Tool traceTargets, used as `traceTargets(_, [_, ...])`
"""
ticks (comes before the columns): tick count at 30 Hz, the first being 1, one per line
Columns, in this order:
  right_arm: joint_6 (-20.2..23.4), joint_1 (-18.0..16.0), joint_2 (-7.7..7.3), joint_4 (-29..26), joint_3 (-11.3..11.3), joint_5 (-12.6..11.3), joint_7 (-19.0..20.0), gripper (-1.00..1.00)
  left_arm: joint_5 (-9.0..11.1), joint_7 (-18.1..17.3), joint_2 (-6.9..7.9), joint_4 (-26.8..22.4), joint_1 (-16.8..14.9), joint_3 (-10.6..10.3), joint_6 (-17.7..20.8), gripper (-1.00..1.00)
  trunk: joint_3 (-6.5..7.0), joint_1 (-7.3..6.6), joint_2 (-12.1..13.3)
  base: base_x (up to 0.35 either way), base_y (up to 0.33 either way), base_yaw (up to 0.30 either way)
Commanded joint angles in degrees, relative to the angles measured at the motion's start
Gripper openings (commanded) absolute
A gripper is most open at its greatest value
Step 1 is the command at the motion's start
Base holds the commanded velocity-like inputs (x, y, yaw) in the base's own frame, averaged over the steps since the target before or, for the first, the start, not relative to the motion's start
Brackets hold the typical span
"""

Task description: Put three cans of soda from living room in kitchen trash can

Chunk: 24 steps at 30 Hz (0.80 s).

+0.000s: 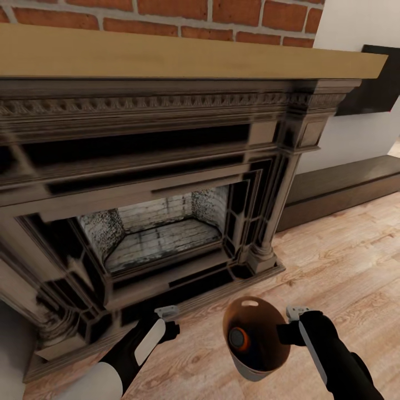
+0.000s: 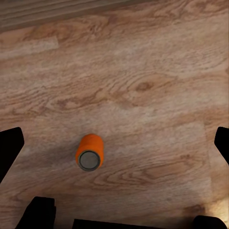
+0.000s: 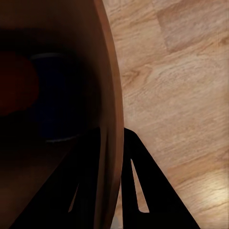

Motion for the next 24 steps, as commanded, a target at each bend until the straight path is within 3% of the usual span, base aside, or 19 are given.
traceTargets(1, [0.0,0.0,0.03,0.2,0.0,-1.2,0.3,-1.00,0.0,0.0,-0.02,0.1,0.0,0.0,-0.2,1.00,0.01,0.00,0.0,0.000,0.000,0.000])
traceTargets(12, [0.0,0.0,-0.40,3.2,-0.4,-1.2,0.2,-1.00,0.1,0.0,-0.09,0.8,0.0,-0.1,0.0,1.00,0.01,0.00,0.0,0.000,0.000,0.000])
traceTargets(19, [0.0,0.0,-0.85,8.8,-0.5,-1.1,-0.2,-1.00,0.0,-0.2,-0.09,3.1,0.0,-0.1,-0.3,1.00,0.01,0.00,0.0,0.000,0.000,0.000])
traceTargets(24, [-5.7,0.0,-0.99,16.6,-0.5,-0.8,-0.3,-1.00,-0.1,-0.5,-0.07,3.5,0.0,-0.1,-0.5,1.00,0.01,0.00,0.0,0.000,0.000,0.000])
